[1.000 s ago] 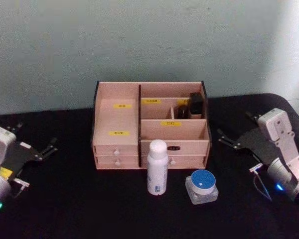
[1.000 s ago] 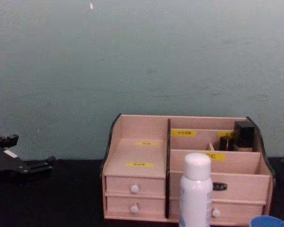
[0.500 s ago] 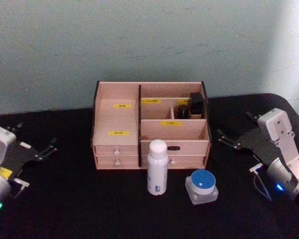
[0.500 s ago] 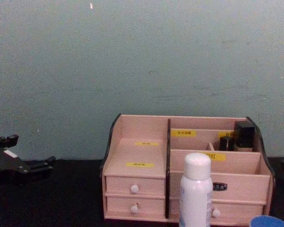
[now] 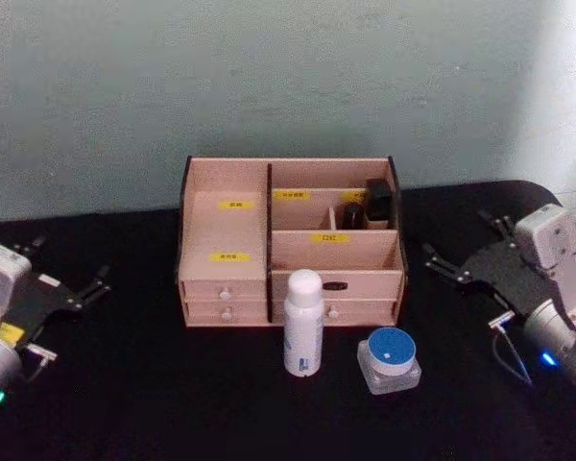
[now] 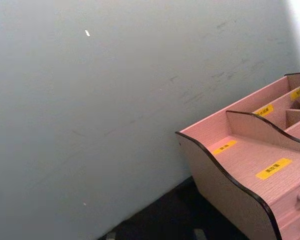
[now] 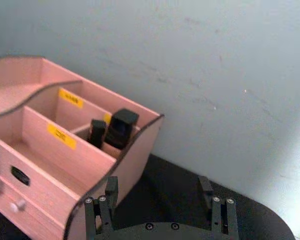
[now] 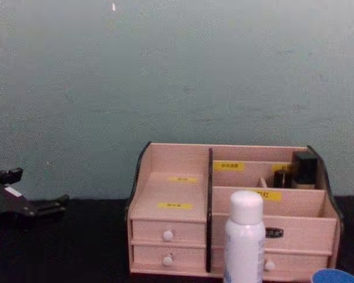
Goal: Pick up the facial cleanser and watermelon frost from the table and place them into the tiered storage box.
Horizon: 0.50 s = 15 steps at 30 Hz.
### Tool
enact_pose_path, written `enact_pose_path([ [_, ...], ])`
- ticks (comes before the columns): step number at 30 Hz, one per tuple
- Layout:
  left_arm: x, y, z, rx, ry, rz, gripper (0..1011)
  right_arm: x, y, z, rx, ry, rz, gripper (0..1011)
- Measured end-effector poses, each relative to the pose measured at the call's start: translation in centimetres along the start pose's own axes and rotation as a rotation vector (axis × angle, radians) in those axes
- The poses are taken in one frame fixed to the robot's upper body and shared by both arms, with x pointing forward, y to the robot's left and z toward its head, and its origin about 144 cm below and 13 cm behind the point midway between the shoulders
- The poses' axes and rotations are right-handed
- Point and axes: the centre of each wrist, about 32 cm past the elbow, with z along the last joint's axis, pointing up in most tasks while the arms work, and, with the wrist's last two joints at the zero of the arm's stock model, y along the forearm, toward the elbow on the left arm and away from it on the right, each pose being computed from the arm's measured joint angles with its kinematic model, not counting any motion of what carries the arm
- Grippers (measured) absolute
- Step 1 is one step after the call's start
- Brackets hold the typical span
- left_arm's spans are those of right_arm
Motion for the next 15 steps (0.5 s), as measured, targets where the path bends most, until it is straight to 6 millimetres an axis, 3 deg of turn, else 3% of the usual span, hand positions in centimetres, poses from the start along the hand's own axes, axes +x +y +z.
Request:
enact_pose_path([
  [15, 0.0, 0.0, 0.0, 0.000, 0.000, 0.000, 1001, 0.7, -4.3, 2.0, 0.129, 0.061, 0.257, 1002],
])
